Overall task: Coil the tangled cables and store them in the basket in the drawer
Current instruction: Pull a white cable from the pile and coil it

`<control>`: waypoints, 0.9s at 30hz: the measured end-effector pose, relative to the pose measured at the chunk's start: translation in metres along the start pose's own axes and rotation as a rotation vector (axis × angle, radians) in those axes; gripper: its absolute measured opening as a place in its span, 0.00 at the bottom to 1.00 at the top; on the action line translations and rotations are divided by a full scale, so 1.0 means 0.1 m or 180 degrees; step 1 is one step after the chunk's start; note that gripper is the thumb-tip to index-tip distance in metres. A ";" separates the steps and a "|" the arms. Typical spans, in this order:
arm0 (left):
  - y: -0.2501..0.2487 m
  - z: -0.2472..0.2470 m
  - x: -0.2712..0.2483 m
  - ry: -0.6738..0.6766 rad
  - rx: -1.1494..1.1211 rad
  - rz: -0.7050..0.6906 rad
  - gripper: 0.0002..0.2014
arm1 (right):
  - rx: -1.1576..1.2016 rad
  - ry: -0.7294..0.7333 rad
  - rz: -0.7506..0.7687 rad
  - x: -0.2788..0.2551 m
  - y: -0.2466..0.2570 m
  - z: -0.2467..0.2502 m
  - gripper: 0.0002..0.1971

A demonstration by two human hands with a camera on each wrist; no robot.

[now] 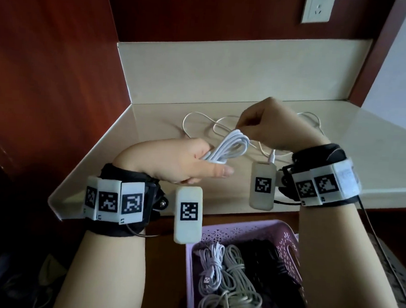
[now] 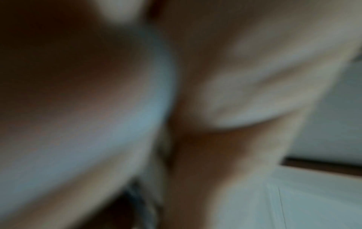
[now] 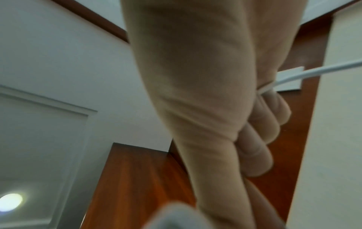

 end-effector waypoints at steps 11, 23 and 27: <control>0.29 0.14 0.37 -0.1535 0.1538 0.0874 0.19 | -0.1174 -0.0165 0.0768 0.01 0.51 -0.21 0.13; 0.47 0.71 -0.03 -0.2188 -0.1006 0.0285 0.19 | 0.0884 0.0683 0.0505 -0.01 0.38 -0.42 0.16; 0.13 0.55 -0.08 -0.1474 -0.1646 -0.0324 0.23 | 0.1540 0.1356 0.0427 -0.10 0.29 -0.48 0.14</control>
Point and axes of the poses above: each hand's wrist, its own x-axis towards the middle knuckle, its own z-axis out of the back of the hand, y = z × x, the point moved 9 cm from there along x, towards the middle knuckle, and after that the axes turned 4 degrees about -y, right-handed, at the moved point
